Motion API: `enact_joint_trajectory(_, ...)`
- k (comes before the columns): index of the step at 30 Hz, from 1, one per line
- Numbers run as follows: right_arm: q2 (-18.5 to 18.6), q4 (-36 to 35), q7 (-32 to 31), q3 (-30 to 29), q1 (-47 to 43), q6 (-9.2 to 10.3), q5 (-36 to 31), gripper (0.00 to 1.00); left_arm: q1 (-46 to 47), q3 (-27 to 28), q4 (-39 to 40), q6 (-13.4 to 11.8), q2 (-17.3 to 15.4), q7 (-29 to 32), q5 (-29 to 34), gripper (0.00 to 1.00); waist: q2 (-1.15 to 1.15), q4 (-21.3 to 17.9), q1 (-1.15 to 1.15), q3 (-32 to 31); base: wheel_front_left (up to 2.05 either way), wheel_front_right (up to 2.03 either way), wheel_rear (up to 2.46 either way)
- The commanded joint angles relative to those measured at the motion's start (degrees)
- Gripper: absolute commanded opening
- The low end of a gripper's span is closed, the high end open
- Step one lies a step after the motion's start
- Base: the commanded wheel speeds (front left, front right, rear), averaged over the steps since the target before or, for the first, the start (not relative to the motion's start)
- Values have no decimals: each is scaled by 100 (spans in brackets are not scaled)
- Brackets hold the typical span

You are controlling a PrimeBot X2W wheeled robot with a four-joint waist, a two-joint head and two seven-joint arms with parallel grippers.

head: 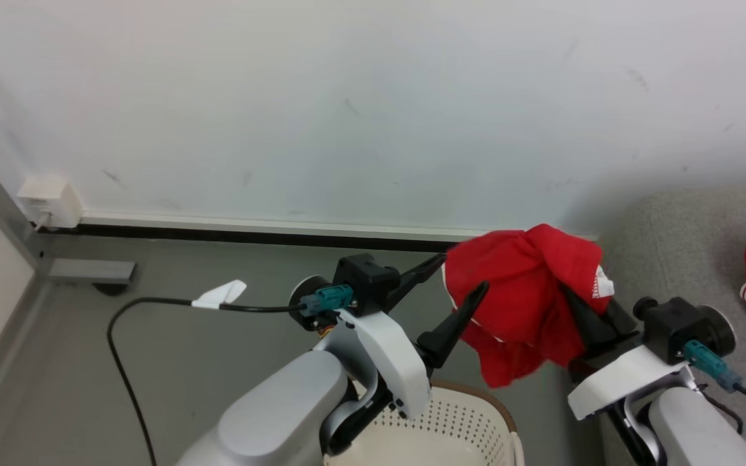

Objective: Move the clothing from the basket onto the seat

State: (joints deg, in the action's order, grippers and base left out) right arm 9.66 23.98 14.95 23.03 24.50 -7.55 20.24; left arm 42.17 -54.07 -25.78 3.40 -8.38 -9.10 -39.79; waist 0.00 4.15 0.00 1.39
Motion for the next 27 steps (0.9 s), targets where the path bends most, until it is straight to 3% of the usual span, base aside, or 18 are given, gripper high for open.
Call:
enact_joint_trajectory(1,91,-74,14,-102,-21,13,-69,0,-62,3,1,-14,-23,-36,52,100,0,-98,0,20,0,0,0)
enact_joint_trajectory(17,614,-798,13,-986,33,13,-258,0,-8,-75,130,-41,-101,-115,88,100,0,-1198,0,144,0,0,0)
enact_joint_trajectory(27,649,-1156,14,-1491,-124,13,-414,0,88,-110,214,-91,-180,-158,168,100,0,-1935,0,321,0,0,0)
